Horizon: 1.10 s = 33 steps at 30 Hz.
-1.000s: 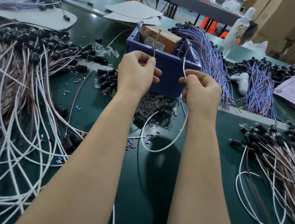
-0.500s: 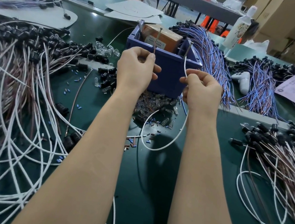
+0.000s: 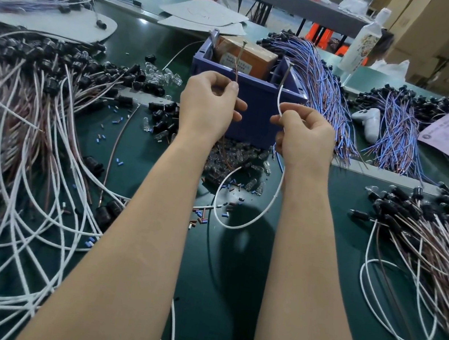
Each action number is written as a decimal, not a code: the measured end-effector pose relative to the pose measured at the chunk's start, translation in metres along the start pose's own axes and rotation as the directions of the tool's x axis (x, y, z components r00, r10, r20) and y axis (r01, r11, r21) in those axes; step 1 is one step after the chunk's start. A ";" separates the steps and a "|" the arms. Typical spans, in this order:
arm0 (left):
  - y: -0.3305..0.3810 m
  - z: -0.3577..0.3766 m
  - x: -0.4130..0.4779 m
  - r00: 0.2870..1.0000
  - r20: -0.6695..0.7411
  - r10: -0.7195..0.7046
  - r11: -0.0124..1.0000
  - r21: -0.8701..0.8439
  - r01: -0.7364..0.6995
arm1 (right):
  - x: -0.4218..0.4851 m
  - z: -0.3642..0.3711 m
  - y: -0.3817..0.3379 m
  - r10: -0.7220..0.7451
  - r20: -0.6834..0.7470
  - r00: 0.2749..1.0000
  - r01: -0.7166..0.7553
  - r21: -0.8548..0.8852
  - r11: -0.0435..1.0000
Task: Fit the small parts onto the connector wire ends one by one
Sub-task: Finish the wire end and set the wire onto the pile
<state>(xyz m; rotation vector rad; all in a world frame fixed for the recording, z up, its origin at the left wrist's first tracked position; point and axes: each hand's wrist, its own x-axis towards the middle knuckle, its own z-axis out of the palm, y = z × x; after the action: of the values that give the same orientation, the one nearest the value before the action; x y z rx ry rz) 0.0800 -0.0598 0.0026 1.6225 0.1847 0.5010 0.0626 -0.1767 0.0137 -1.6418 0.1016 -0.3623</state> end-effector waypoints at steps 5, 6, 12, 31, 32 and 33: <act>0.000 0.001 -0.001 1.000 0.010 0.003 1.000 0.010 -0.003 | 0.000 0.000 -0.001 -0.007 0.003 1.000 0.007 -0.016 1.000; 0.001 0.001 -0.001 1.000 0.010 0.003 1.000 0.009 -0.003 | 0.000 0.000 -0.001 -0.004 0.001 1.000 0.004 -0.012 1.000; 0.001 0.000 -0.002 1.000 0.011 -0.003 1.000 0.019 0.003 | 0.000 0.001 -0.001 0.009 0.000 1.000 -0.009 0.000 1.000; 0.010 -0.036 0.000 0.982 -0.156 -0.105 0.856 0.488 0.169 | 0.000 -0.003 0.023 0.330 0.343 0.879 0.105 -0.816 0.569; 0.015 -0.038 -0.002 0.976 -0.218 -0.017 0.838 0.529 0.133 | -0.001 -0.001 0.023 0.334 0.326 0.885 0.091 -0.823 0.561; 0.022 -0.039 -0.005 0.956 -0.274 0.108 0.821 0.567 0.070 | -0.001 0.000 0.024 0.334 0.312 0.890 0.081 -0.827 0.556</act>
<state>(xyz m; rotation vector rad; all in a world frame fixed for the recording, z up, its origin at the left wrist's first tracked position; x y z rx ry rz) 0.0556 -0.0290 0.0243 2.1326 0.5930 0.7554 0.0651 -0.1787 -0.0103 -2.6196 0.0501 0.2597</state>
